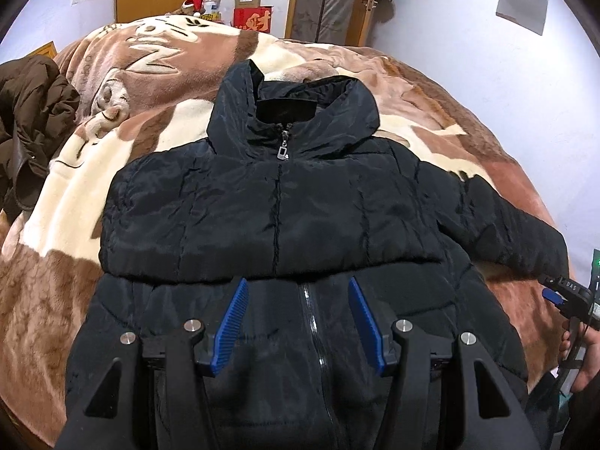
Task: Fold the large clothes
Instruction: 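Grasp the sleeve nearest the right tool with the right tool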
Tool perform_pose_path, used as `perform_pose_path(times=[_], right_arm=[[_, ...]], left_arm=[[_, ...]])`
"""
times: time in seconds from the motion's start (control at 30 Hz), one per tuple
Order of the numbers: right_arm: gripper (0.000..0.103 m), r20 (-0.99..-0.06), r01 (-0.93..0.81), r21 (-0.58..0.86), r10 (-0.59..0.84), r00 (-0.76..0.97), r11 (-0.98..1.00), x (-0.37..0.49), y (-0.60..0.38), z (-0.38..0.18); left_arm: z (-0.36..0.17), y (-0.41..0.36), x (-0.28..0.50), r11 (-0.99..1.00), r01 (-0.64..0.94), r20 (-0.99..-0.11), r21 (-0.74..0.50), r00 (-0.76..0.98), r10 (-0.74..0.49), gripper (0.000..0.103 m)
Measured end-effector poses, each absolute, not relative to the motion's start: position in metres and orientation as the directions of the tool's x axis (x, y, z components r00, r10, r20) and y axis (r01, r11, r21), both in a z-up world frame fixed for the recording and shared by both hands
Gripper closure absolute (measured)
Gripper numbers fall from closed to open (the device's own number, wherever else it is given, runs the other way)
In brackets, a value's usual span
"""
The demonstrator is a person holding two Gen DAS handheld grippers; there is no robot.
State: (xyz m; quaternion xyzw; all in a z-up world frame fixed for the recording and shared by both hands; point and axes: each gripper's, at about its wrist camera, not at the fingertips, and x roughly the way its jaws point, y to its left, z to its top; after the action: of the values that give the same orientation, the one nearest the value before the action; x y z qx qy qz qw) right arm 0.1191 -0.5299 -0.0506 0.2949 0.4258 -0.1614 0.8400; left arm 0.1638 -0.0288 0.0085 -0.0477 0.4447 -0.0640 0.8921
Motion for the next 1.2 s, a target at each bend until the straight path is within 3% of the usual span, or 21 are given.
perform_pose_path(times=[0.4,0.47,0.5,0.6,0.93,1.07,1.2], right_arm=[[0.05,-0.738,0.586,0.498,-0.041,0.673,0.639,0.136,-0.577,-0.059],[0.076,-0.743,0.594,0.465,-0.075,0.665,0.656,0.135,-0.574,-0.049],[0.083,-0.743,0.591,0.459,-0.078,0.665,0.663,0.136,-0.572,-0.044],[0.089,-0.727,0.555,0.436,-0.087,0.681,0.709,0.134,-0.56,-0.016],[0.091,-0.542,0.191,0.425,0.08,0.836,0.885,0.138,-0.443,0.127],[0.091,-0.502,0.034,0.414,0.196,0.843,0.91,0.156,-0.383,0.159],[0.091,-0.524,-0.083,0.385,0.292,0.8,0.919,0.19,-0.319,0.155]], left_arm=[[-0.022,-0.017,0.181,0.988,0.006,-0.826,-0.157,0.547,-0.135,0.045],[-0.021,-0.014,0.18,0.988,0.0,-0.824,-0.156,0.551,-0.13,0.045],[-0.02,-0.012,0.18,0.988,-0.003,-0.823,-0.157,0.554,-0.129,0.045],[-0.016,-0.005,0.178,0.987,-0.012,-0.816,-0.158,0.564,-0.124,0.045],[0.001,0.021,0.163,0.98,-0.05,-0.79,-0.195,0.6,-0.126,0.045],[0.005,0.035,0.154,0.973,-0.067,-0.775,-0.219,0.618,-0.132,0.045],[0.004,0.053,0.148,0.966,-0.099,-0.769,-0.239,0.626,-0.126,0.045]])
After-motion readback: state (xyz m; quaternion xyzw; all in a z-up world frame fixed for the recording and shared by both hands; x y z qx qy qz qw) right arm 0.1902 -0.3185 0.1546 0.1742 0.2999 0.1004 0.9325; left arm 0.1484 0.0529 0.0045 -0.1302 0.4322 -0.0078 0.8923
